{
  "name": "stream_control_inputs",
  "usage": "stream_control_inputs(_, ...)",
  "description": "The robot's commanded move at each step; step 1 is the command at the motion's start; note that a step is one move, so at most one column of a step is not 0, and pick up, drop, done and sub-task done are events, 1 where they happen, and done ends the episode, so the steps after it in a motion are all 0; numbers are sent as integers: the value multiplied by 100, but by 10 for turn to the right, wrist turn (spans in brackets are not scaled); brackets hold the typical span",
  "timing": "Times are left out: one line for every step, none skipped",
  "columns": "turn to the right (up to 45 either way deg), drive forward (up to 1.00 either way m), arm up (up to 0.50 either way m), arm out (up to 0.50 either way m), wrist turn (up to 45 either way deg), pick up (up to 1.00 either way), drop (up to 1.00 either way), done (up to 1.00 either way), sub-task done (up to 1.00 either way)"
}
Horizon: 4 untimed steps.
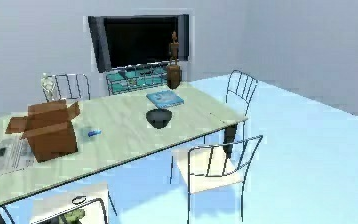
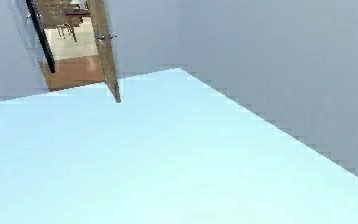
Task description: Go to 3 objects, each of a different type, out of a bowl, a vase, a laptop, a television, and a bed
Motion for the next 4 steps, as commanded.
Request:
stream_control_inputs(450, 0, 0, 0, 0, 0, 0, 0, 0)
stream_control_inputs(150, 0, 0, 0, 0, 0, 0, 0, 0)
stream_control_inputs(0, 100, 0, 0, 0, 0, 0, 0, 0)
stream_control_inputs(60, 0, 0, 0, 0, 0, 0, 0, 0)
